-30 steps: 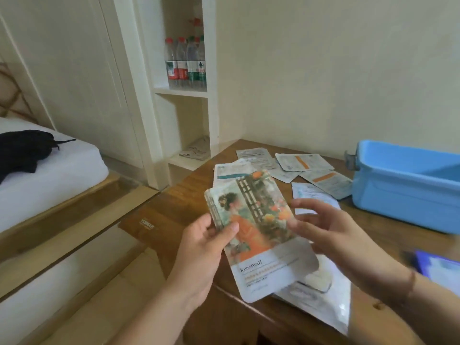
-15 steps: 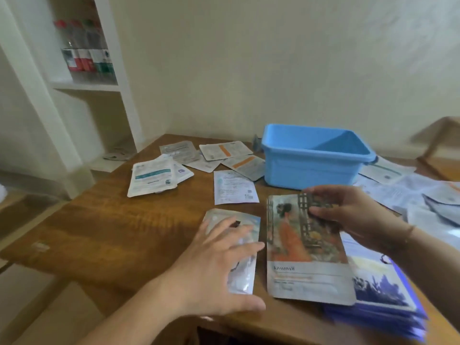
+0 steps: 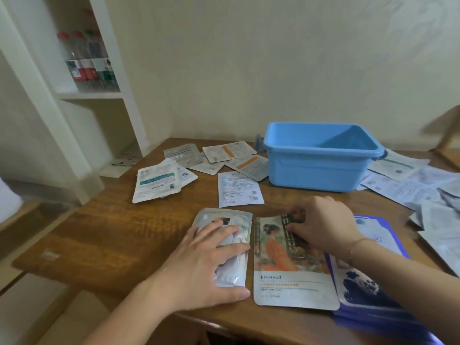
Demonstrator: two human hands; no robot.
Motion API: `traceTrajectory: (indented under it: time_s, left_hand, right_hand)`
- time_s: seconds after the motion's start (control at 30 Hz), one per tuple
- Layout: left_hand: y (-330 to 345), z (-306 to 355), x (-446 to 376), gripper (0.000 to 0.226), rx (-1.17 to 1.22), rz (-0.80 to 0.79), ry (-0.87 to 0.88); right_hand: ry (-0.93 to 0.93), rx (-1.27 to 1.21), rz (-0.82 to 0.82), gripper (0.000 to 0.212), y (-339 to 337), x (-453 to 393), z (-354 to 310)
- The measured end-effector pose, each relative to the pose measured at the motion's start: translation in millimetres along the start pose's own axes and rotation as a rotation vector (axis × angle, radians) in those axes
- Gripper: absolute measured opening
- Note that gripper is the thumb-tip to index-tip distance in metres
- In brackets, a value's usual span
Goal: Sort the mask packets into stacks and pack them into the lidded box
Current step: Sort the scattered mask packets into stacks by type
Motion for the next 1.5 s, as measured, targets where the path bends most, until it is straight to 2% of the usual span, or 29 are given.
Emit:
traceTrajectory:
  time_s: [0.13, 0.27, 0.37, 0.47, 0.53, 0.6, 1.07, 1.17, 1.27, 1.37, 1.5]
  left_hand:
    - [0.5, -5.6, 0.4, 0.082, 0.005, -0.014, 0.005]
    - [-1.2, -2.8, 2.6, 0.092, 0.013, 0.002, -0.022]
    - [-2.1, -6.8, 9.2, 0.104, 0.017, 0.037, -0.083]
    - [-1.2, -9.8, 14.3, 0.106, 0.028, 0.049, -0.093]
    - [-0.7, -9.3, 15.4, 0.103, 0.026, 0.067, -0.076]
    - [-0.3, -8.1, 15.4, 0.1, 0.024, 0.079, -0.066]
    - [3.1, -4.0, 10.9, 0.092, 0.026, 0.081, -0.044]
    - [3.0, -2.5, 10.3, 0.093, 0.033, 0.08, -0.039]
    - [0.4, -4.6, 11.8, 0.095, 0.063, 0.1, -0.055]
    - [-1.8, -0.9, 10.8, 0.094, 0.052, 0.091, -0.049]
    - [-1.6, 7.2, 3.5, 0.099, 0.017, 0.061, -0.047]
  right_hand:
    - [0.006, 0.081, 0.001, 0.02, 3.5, -5.8, -5.5]
    - [-0.036, 0.241, -0.035, 0.029, 8.3, -10.5, -5.7]
    - [-0.127, 0.293, -0.043, 0.045, 8.7, -8.0, -4.1]
    - [-0.269, 0.177, -0.218, 0.073, 6.3, 6.4, -12.2]
    - [-0.358, 0.2, -0.32, 0.083, 7.5, 19.8, -18.6]
    - [-0.404, 0.255, -0.347, 0.087, 10.2, 29.6, -20.4]
    - [-0.381, 0.255, -0.403, 0.088, 18.3, 40.0, -5.7]
    - [-0.37, 0.209, -0.429, 0.094, 17.0, 39.2, -1.0]
    - [-0.303, 0.125, -0.365, 0.099, 3.2, 40.0, 17.7]
    - [-0.26, 0.164, -0.31, 0.096, -3.9, 52.3, 40.1]
    - [-0.241, 0.187, -0.297, 0.082, -0.5, 62.6, 51.0]
Point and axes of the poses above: each hand's wrist, its own x-axis away from the middle knuckle, its own y-axis out of the palm, z = x × y, the point moved 5 cm from there along -x, towards the middle knuckle, and after that the axes turned 9 degrees about y, right-handed, at the moved point
